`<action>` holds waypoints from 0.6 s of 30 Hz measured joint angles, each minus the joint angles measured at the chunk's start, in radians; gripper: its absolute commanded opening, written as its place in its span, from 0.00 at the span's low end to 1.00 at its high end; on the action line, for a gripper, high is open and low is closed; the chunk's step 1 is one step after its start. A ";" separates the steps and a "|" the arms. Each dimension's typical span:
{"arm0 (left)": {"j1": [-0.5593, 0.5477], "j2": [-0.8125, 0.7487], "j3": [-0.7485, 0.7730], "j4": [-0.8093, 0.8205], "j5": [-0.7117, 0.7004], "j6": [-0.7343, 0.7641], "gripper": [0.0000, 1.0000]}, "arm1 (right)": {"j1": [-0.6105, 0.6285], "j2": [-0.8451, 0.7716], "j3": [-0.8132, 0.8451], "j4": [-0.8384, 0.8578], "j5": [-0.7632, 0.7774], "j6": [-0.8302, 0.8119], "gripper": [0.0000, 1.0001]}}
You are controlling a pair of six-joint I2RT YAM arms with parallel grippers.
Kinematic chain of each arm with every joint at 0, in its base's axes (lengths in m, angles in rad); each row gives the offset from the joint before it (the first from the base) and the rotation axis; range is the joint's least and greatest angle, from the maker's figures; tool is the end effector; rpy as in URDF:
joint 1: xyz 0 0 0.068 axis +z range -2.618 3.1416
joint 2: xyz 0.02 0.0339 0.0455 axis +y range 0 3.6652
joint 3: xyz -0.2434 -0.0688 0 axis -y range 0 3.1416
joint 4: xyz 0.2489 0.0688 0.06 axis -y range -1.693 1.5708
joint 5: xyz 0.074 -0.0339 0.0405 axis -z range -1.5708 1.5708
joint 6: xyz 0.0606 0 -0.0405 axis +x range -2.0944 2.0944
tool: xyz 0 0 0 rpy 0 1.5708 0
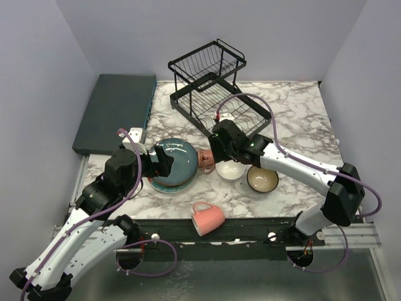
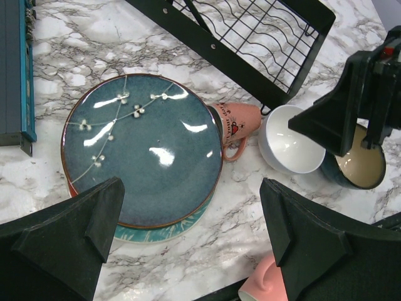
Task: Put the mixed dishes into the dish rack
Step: Move the bowl to the corner of the board.
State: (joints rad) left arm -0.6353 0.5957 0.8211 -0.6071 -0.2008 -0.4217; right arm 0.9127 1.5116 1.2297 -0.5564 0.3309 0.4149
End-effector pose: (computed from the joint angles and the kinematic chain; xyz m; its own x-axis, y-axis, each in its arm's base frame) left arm 0.1452 -0.0920 0.3145 -0.4506 -0.1661 -0.8771 0.2719 0.9103 -0.3121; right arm 0.2291 0.2642 0.2472 -0.6642 -0.2359 -0.7094 -0.3798 0.9238 0.0485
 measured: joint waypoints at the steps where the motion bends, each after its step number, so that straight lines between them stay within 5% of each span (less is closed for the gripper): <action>1: 0.000 0.000 0.000 0.000 0.000 0.000 0.99 | -0.018 0.008 0.004 -0.009 -0.001 -0.011 0.62; 18: 0.000 0.003 0.000 0.000 0.003 0.000 0.99 | -0.049 0.086 -0.086 -0.048 -0.213 -0.040 0.51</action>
State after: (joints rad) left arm -0.6350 0.5983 0.8211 -0.6071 -0.1978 -0.4213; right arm 0.8639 1.5978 1.1439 -0.6044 0.1177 0.3752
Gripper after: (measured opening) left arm 0.987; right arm 0.543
